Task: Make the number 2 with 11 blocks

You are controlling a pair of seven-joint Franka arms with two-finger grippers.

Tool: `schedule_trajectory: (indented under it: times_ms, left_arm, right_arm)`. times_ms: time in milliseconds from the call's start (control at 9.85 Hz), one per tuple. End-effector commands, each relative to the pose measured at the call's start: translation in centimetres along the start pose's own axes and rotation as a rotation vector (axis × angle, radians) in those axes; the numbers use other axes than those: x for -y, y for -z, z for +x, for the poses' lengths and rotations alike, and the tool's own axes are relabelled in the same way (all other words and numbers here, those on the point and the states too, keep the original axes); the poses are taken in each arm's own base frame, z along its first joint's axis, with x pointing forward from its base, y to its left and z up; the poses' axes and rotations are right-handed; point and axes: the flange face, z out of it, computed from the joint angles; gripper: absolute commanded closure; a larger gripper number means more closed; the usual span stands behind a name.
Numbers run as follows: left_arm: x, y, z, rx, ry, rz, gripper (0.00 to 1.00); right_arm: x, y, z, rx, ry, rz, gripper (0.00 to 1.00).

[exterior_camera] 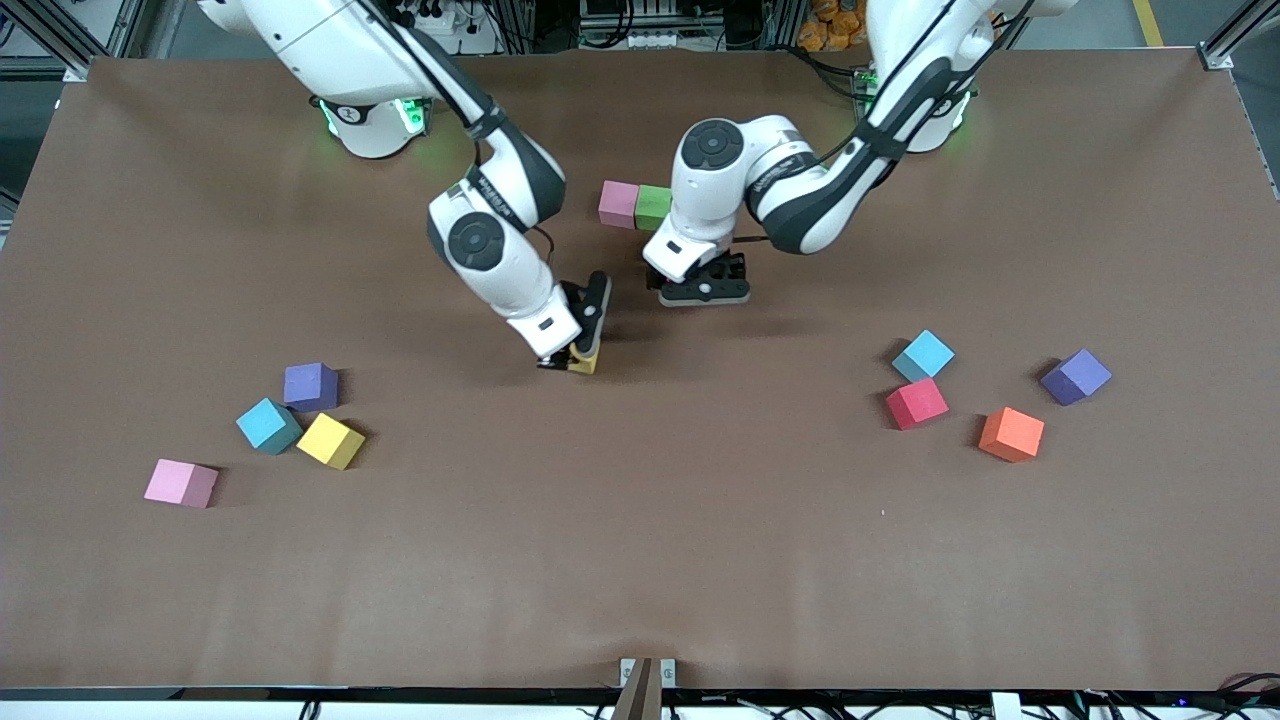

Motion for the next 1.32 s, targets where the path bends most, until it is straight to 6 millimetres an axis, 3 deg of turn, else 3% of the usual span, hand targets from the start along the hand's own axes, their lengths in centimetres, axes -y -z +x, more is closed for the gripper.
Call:
schedule_trajectory:
  times_ms: [0, 203, 406, 710, 913, 1218]
  left_arm:
    - [3.3, 2.4, 3.3, -0.049, 0.079, 0.028, 0.0]
    - [6.4, 3.0, 6.6, -0.056, 0.162, 0.029, 0.0]
    - [9.3, 4.9, 9.6, -0.048, 0.251, 0.002, 0.0]
    - [14.9, 6.2, 13.8, -0.013, 0.205, 0.01, 0.0]
    - [20.5, 6.3, 16.6, 0.016, 0.064, 0.068, 0.0]
    - [27.6, 5.4, 19.3, 0.057, -0.127, 0.057, 0.0]
  right_arm:
    - [3.2, 0.2, 1.3, -0.021, 0.02, -0.011, 0.74]
    - [4.8, -0.9, 0.7, -0.046, 0.02, -0.041, 0.74]
    - [6.5, -0.5, 0.7, -0.048, 0.023, -0.043, 0.75]
    - [9.7, -0.2, 2.8, -0.077, -0.014, -0.026, 0.75]
    - [10.9, -0.7, 3.0, -0.084, -0.01, -0.026, 0.75]
    - [13.3, -1.6, 3.6, -0.09, -0.042, -0.02, 0.75]
